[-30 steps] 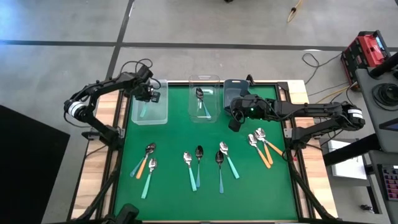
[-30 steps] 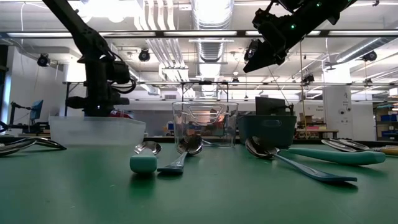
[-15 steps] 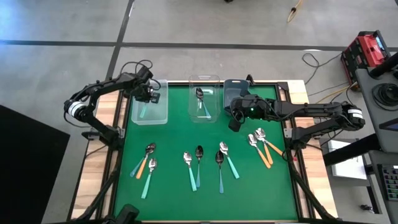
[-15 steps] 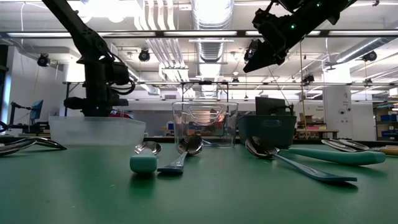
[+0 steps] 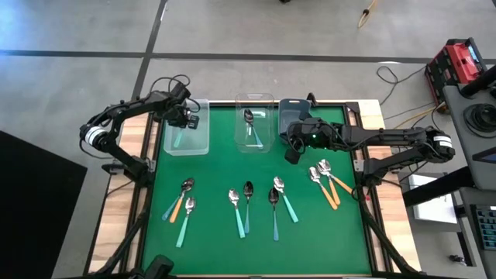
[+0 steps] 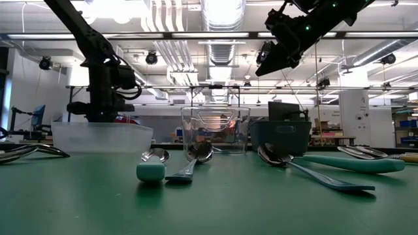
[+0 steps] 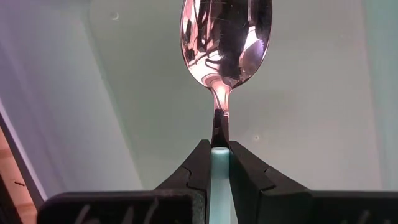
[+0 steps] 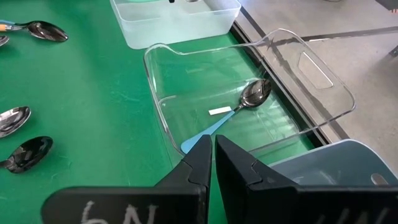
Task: Sort silverware by color (type)
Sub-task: Put the green spoon into the white bin
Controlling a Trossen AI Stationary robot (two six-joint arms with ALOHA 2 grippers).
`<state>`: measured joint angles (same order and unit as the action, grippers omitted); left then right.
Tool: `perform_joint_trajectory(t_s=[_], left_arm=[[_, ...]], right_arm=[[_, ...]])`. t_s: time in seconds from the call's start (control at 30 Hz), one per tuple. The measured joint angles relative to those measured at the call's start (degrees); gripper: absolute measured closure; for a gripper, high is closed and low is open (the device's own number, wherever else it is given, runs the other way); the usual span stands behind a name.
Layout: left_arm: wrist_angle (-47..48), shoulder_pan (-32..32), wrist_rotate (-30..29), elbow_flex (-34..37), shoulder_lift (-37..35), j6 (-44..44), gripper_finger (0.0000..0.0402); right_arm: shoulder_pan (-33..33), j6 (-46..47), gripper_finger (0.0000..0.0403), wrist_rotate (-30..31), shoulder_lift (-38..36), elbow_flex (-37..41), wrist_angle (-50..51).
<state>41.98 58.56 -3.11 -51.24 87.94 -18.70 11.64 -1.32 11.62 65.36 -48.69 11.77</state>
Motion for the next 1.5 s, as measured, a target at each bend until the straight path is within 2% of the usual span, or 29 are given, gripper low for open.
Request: perform_joint_trajectory(t_s=[0.47,1.5], left_arm=[[-0.15,0.00,-0.33,0.02,0.00,-0.01,0.0366],[-0.31,-0.02,-0.44,0.07,0.00,0.00,0.0362]], right_arm=[[0.00,-0.20,0.0390,-0.01,0.00,0.00,0.24],[-0.01,-0.20,0.0390,0.00,0.00,0.00,0.37]])
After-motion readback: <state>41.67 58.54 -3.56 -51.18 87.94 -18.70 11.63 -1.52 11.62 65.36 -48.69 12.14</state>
